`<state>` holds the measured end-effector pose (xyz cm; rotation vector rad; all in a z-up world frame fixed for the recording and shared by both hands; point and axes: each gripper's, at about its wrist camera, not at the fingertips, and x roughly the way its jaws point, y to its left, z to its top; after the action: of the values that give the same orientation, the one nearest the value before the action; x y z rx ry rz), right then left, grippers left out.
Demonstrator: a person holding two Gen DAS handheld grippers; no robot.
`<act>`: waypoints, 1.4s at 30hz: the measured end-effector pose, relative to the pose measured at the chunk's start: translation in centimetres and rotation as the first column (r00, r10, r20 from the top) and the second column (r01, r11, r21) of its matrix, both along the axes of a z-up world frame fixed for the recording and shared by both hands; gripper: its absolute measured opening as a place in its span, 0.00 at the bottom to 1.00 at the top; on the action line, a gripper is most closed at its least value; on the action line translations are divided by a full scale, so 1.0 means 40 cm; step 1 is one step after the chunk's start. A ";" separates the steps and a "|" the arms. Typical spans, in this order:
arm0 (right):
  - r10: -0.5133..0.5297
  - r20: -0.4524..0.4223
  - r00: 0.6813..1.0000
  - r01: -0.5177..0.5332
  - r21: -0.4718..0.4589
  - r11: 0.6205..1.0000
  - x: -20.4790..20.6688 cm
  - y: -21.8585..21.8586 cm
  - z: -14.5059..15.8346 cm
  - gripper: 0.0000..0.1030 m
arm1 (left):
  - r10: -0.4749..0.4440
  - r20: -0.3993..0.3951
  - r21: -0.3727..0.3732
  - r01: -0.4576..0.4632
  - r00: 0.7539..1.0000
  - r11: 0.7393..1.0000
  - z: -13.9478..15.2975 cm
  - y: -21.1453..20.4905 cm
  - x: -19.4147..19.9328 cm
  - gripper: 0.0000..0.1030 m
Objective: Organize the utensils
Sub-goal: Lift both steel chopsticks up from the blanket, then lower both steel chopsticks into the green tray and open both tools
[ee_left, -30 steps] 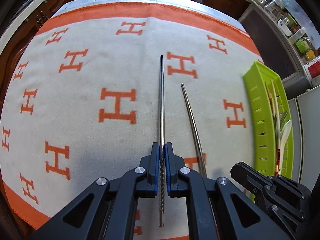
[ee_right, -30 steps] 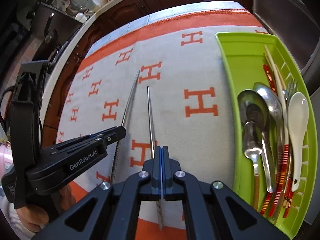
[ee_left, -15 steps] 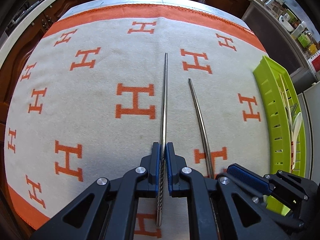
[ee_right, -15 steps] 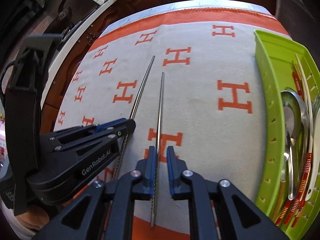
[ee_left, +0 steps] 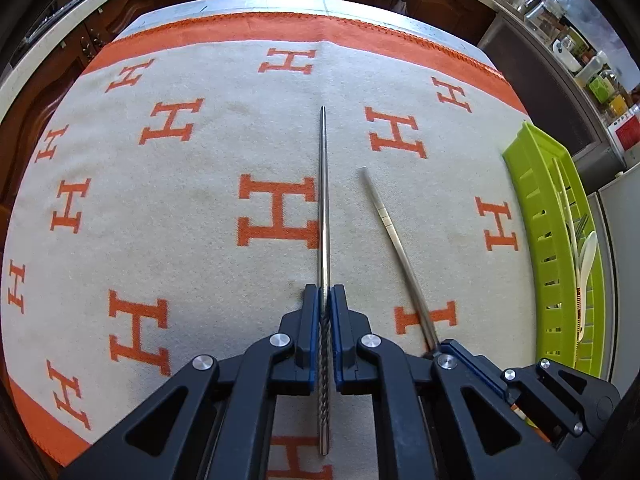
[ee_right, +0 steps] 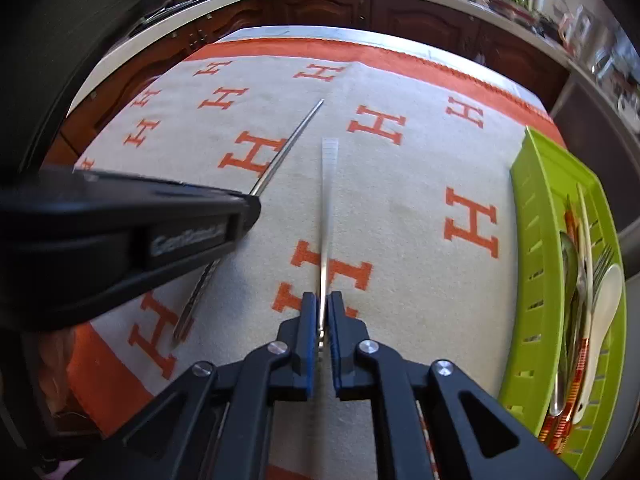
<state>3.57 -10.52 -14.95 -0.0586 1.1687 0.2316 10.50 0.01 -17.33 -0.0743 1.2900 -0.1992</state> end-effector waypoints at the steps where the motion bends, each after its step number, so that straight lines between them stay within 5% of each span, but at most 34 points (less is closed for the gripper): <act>1: -0.030 -0.013 0.999 0.030 0.021 0.999 0.007 -0.016 0.001 0.05 | 0.005 -0.004 -0.008 -0.005 1.000 1.000 0.001 0.003 0.001 0.03; 11: -0.192 0.019 0.981 0.186 0.171 0.967 0.015 -0.126 0.099 0.05 | 0.027 -0.006 -0.109 -0.027 1.000 0.994 0.064 0.002 -0.004 0.03; 22: -0.386 0.076 0.919 0.371 0.160 0.915 -0.026 -0.360 0.193 0.05 | -0.152 0.058 -0.247 0.162 0.987 0.955 0.213 -0.221 0.011 0.03; 33: -0.384 -0.032 0.923 0.385 0.107 0.917 -0.040 -0.469 0.114 0.05 | -0.317 -0.046 -0.252 0.296 0.947 0.922 0.149 -0.468 -0.024 0.03; 40: -0.353 -0.083 0.932 0.361 0.121 0.925 -0.042 -0.481 0.097 0.06 | -0.347 -0.084 -0.241 0.319 0.934 0.917 0.116 -0.491 -0.052 0.06; 42: -0.354 -0.089 0.931 0.363 0.125 0.923 -0.043 -0.483 0.094 0.06 | -0.338 -0.094 -0.245 0.307 0.937 0.920 0.111 -0.485 -0.053 0.16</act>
<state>1.86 -29.85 -11.18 0.2882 1.2024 -0.0106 8.39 -19.37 -12.87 -0.0700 1.4058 -0.6366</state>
